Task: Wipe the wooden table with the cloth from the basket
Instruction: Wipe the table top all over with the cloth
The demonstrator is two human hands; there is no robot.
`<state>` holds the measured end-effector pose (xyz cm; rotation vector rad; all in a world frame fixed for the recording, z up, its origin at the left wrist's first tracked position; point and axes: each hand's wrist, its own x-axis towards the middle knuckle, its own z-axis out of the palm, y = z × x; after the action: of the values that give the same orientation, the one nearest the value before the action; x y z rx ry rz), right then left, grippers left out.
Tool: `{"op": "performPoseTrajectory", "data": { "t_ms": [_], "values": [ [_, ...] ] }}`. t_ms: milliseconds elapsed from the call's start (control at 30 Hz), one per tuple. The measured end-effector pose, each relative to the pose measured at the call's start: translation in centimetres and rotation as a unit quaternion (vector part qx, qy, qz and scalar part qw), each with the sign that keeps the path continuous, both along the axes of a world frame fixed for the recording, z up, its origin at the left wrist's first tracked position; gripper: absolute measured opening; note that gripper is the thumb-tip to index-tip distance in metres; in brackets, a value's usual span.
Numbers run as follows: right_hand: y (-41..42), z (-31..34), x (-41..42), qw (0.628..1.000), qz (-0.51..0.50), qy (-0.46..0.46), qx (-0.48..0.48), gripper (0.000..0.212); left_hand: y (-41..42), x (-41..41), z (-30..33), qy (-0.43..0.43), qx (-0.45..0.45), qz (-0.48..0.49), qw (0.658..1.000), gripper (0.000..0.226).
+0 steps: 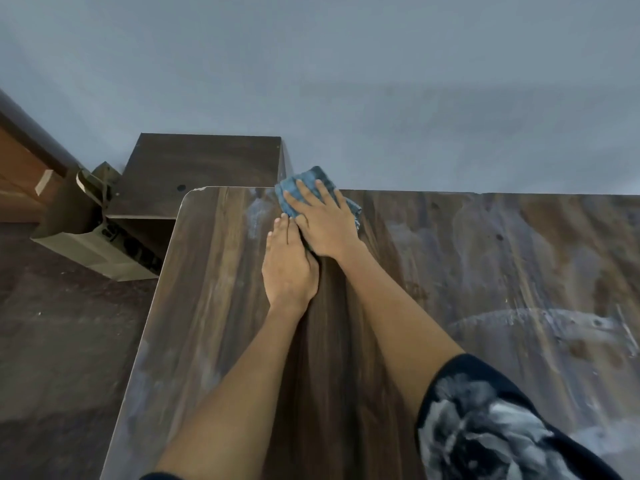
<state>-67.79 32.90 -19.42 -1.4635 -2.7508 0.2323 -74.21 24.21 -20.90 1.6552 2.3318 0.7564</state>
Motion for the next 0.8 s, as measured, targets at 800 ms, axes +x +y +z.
{"op": "performPoseTrajectory", "data": {
  "t_ms": [800],
  "values": [
    [2.2, 0.2, 4.2, 0.993, -0.116, -0.018, 0.016, 0.050, -0.3, 0.6, 0.4, -0.032, -0.006, 0.019, 0.999, 0.048]
  ]
}}
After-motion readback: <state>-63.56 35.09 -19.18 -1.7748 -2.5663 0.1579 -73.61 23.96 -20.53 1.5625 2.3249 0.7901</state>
